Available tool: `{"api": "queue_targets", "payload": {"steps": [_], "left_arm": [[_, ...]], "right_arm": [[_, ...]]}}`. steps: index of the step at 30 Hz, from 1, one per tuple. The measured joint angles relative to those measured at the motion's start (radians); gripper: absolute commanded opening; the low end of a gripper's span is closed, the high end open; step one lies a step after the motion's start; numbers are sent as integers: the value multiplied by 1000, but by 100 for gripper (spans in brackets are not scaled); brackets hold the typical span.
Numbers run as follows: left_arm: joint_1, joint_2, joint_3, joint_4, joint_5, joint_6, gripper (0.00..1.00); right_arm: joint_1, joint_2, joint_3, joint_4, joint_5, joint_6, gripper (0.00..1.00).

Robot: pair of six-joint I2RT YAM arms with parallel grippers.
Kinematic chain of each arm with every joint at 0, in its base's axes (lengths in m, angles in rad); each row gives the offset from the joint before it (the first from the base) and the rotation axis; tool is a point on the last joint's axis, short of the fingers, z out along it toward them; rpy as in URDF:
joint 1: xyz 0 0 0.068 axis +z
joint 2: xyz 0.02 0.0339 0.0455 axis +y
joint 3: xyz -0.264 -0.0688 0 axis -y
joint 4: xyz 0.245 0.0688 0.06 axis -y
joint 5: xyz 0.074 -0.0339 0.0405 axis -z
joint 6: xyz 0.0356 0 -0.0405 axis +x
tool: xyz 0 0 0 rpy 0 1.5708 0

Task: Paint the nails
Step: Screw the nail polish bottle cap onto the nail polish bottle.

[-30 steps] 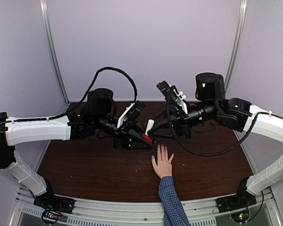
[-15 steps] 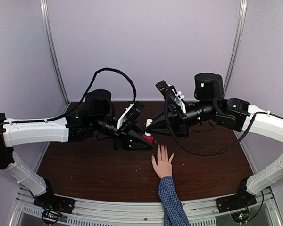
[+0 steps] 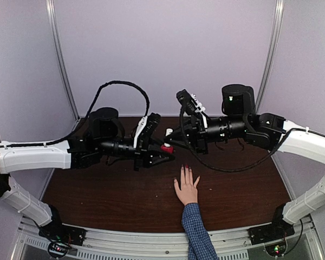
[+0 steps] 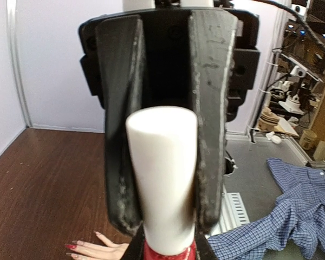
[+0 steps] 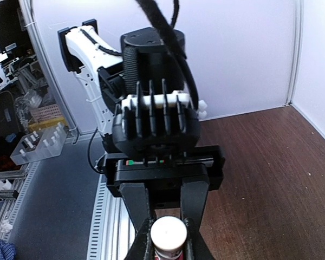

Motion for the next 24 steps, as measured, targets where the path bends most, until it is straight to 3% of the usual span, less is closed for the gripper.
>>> {"api": "queue_targets", "payload": {"steps": [12,20,24], "left_arm": [[-12,4,-27,13,-407,1,0],[-87,75,-27,37,-761,34,0],[-101,96,-27,53,-826,39,0]], "right_arm": [[19,48,-27,97,338,126,2],[39,87,-60,121,539,218,3],[45,91,-74,132,589,243,8]]}}
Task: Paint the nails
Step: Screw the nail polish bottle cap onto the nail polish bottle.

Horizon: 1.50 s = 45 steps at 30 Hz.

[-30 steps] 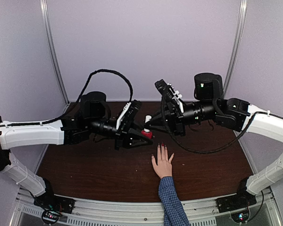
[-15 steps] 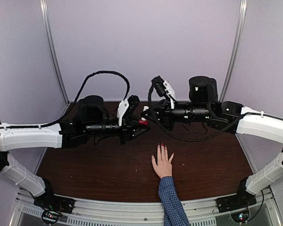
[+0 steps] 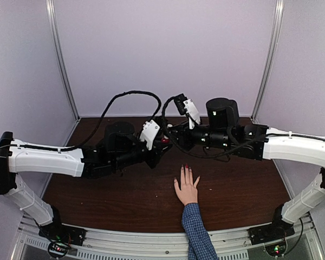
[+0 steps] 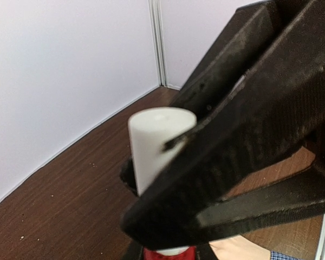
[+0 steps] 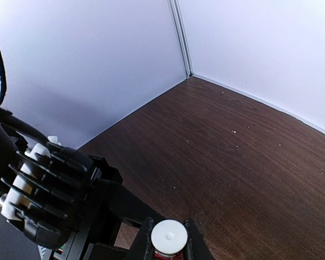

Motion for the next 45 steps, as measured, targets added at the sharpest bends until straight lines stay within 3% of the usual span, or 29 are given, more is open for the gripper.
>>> {"api": "queue_targets", "payload": {"steps": [9,15,20,26,34,39,45], "left_arm": [[4,-17,0,4,-9,20,0],[4,-67,0,-26,69,54,0],[5,-89,2,-83,226,97,0],[5,-90,48,-184,486,155,0],[5,-74,86,-197,804,177,0],[5,-50,107,-198,903,176,0],[5,-46,113,-198,956,176,0]], "right_arm": [[3,-43,-33,-33,17,-5,46],[-6,-142,-54,-66,-2,-50,57],[-17,-218,-56,-75,-100,-116,57],[-21,-244,-56,-111,-324,-203,54],[-21,-271,-47,-147,-573,-285,48],[-19,-248,-23,-159,-679,-304,36],[-10,-207,-6,-180,-749,-319,30]]}}
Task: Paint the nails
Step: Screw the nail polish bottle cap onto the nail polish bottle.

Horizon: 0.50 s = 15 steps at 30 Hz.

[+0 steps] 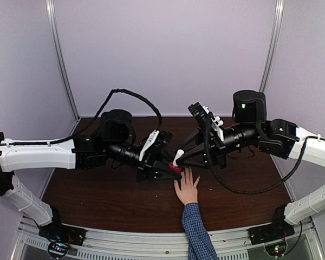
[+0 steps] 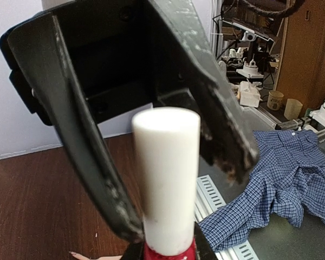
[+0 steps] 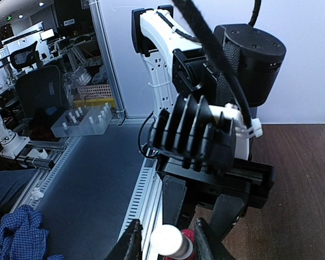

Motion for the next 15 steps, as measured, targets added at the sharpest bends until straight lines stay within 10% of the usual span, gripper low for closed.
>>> {"api": "queue_targets", "payload": {"steps": [7,15], "left_arm": [[0,3,0,-1,24,-24,0],[0,2,-3,12,-2,-64,0]], "right_arm": [[4,21,16,-15,-13,-43,1],[4,23,19,-16,3,-76,0]]}}
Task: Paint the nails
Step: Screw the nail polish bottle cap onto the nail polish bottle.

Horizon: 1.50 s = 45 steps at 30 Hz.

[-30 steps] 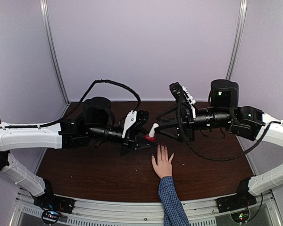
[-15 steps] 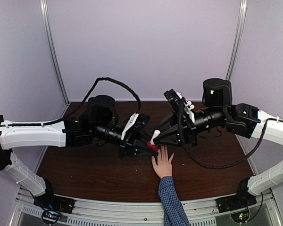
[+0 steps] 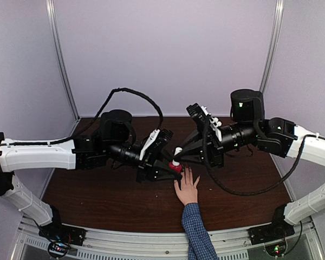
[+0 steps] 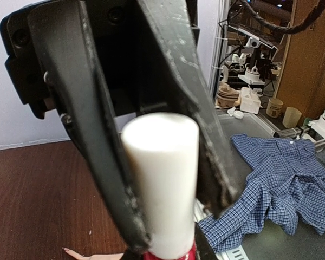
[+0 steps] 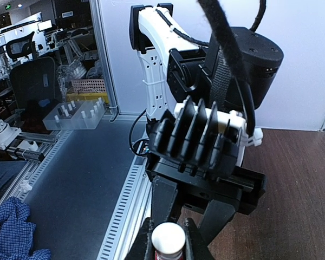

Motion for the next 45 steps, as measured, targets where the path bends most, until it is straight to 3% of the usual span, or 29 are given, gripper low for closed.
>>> {"api": "queue_targets", "payload": {"steps": [17,36,38,45], "left_arm": [[0,-48,-73,123,-439,-53,0],[-4,18,-55,100,-918,-43,0],[-4,29,-48,100,-937,-43,0],[3,27,-47,97,-907,-42,0]], "right_arm": [[-1,7,3,55,333,58,0],[18,133,-12,203,737,259,0],[18,139,-12,207,755,272,5],[17,128,-12,176,761,285,36]]}}
